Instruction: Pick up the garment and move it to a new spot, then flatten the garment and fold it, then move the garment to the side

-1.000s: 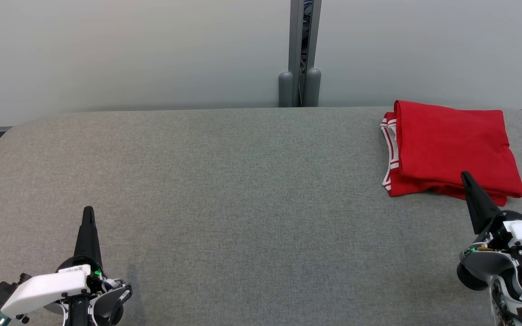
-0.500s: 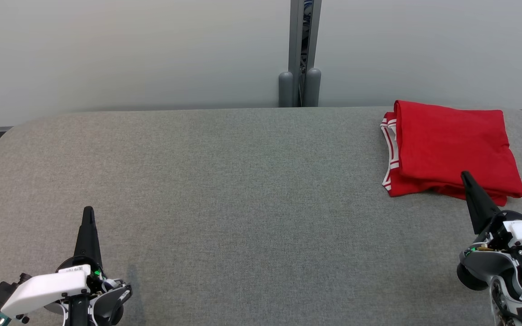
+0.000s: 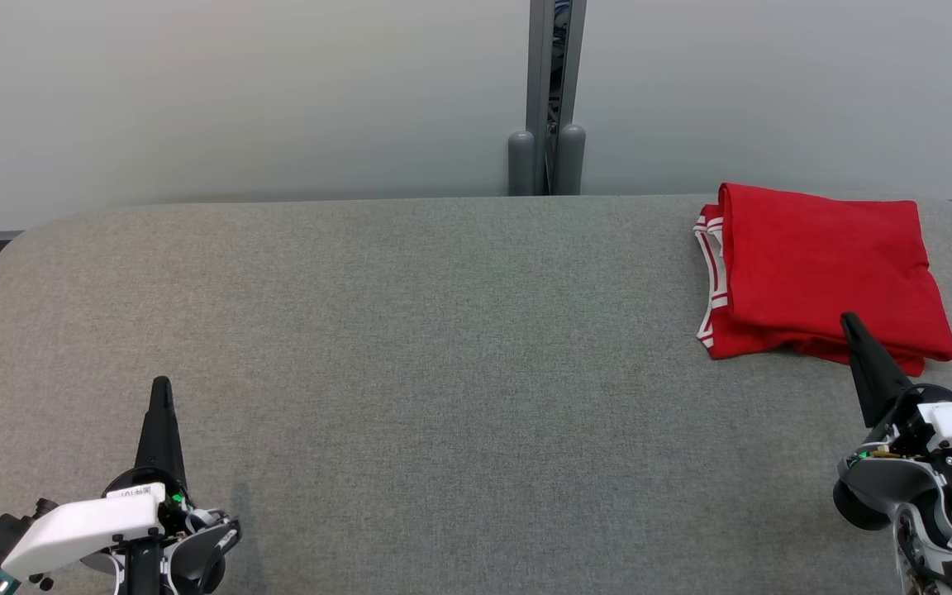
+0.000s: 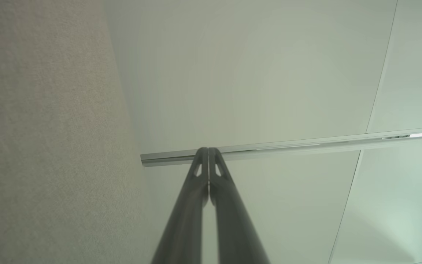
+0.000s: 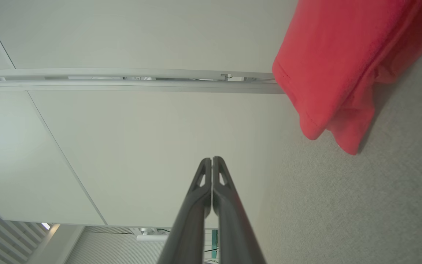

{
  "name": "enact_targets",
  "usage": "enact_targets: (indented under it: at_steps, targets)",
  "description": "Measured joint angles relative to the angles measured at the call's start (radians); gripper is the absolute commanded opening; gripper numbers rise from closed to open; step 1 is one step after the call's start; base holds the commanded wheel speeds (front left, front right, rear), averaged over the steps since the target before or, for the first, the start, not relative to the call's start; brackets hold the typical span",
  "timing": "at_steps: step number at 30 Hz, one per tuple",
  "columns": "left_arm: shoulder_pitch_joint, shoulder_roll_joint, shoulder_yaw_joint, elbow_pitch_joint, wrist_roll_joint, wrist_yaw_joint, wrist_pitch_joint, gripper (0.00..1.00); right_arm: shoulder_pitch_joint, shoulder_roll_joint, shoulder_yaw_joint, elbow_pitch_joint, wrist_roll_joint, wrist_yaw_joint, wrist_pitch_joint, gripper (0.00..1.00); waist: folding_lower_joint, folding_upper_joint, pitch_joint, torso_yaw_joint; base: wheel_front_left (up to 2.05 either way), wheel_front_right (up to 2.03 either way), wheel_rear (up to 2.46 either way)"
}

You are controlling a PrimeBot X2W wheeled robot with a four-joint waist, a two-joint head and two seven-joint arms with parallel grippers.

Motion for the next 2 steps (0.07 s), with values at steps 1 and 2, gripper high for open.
enact_targets:
  at_steps: [1,2]
  targets:
    - [0.0,0.0,0.0,0.0,0.0,0.0,0.0,0.0,0.0,0.0,0.0,0.0,0.0,0.0,0.0,0.0,0.0,0.0,0.0,0.0,0.0,0.0,0.0]
    - [0.0,0.0,0.0,0.0,0.0,0.0,0.0,0.0,0.0,0.0,0.0,0.0,0.0,0.0,0.0,0.0,0.0,0.0,0.0,0.0,0.0,0.0,0.0]
